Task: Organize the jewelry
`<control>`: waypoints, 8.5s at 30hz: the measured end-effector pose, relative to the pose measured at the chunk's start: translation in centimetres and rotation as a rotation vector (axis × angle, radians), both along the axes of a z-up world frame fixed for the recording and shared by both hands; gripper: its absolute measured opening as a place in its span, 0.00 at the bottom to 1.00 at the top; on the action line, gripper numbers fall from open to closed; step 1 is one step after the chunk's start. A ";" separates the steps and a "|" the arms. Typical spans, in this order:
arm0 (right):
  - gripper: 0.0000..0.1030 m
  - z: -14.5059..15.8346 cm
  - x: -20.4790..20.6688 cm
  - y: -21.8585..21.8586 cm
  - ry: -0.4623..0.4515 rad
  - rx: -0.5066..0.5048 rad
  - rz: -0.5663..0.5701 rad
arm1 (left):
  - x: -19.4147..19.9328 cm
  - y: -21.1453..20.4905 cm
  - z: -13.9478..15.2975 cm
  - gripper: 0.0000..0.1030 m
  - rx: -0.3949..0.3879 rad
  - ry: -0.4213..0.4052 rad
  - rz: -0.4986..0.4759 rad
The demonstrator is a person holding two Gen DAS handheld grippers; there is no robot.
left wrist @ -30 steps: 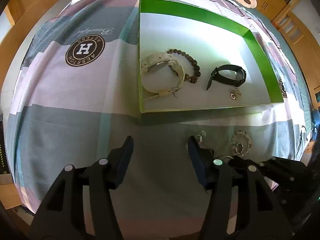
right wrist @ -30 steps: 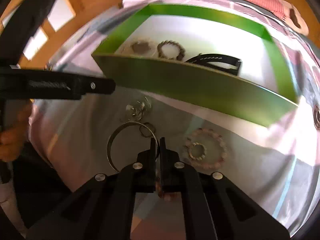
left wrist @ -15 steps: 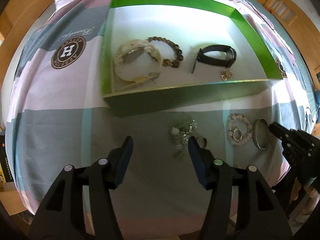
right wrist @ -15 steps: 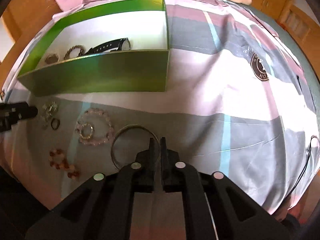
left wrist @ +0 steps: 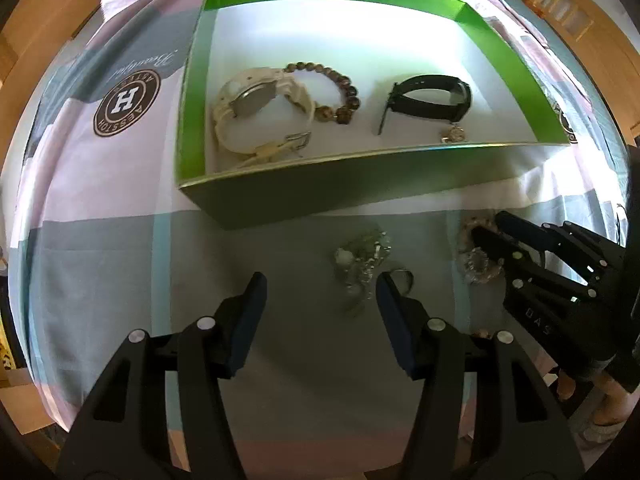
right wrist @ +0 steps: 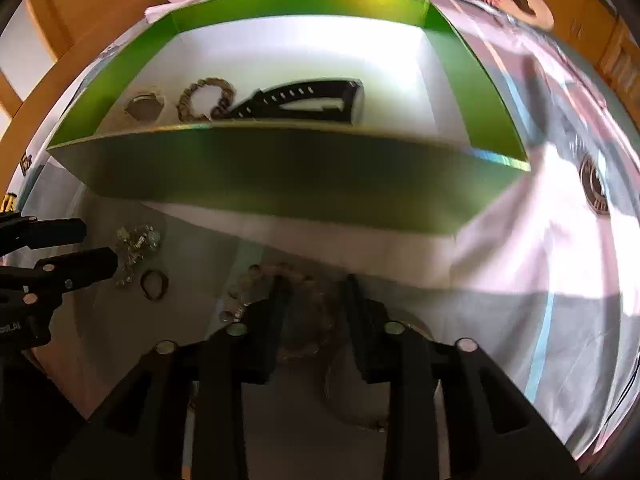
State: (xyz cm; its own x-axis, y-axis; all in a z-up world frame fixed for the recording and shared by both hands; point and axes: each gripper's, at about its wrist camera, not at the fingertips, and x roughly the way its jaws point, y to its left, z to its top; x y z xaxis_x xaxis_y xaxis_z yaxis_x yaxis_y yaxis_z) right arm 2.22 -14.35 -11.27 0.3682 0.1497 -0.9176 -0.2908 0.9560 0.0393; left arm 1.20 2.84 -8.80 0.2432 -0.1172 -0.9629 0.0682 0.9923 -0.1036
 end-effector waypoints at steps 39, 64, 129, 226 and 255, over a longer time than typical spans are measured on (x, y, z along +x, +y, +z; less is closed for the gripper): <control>0.43 1.3 0.2 -7.2 -0.005 0.028 -0.233 | -2.6 -5.3 -0.9 0.26 -0.002 0.027 -0.209; 0.08 6.3 -2.1 -5.3 -0.128 0.085 -0.130 | -3.4 -4.5 3.2 0.08 -0.117 -0.081 -0.163; 0.63 6.0 -14.4 -6.3 -0.077 0.088 -0.228 | -3.9 -7.2 0.0 0.55 -0.129 -0.105 -0.195; 0.49 3.9 -1.2 -6.3 -0.015 0.068 0.268 | -1.2 -4.3 -2.0 0.54 0.061 -0.016 0.019; 0.08 10.7 -1.3 -3.2 -0.159 0.197 0.362 | -2.7 -3.9 3.3 0.08 0.025 -0.097 -0.027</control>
State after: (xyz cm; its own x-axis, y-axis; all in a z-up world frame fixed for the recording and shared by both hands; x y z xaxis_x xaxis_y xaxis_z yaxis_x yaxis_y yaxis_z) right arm 0.96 -17.55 -0.61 0.3945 0.4611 -0.7949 -0.6225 0.7703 0.1379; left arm -1.54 -1.03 -5.55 0.3323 -0.1012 -0.9377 0.1032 0.9922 -0.0705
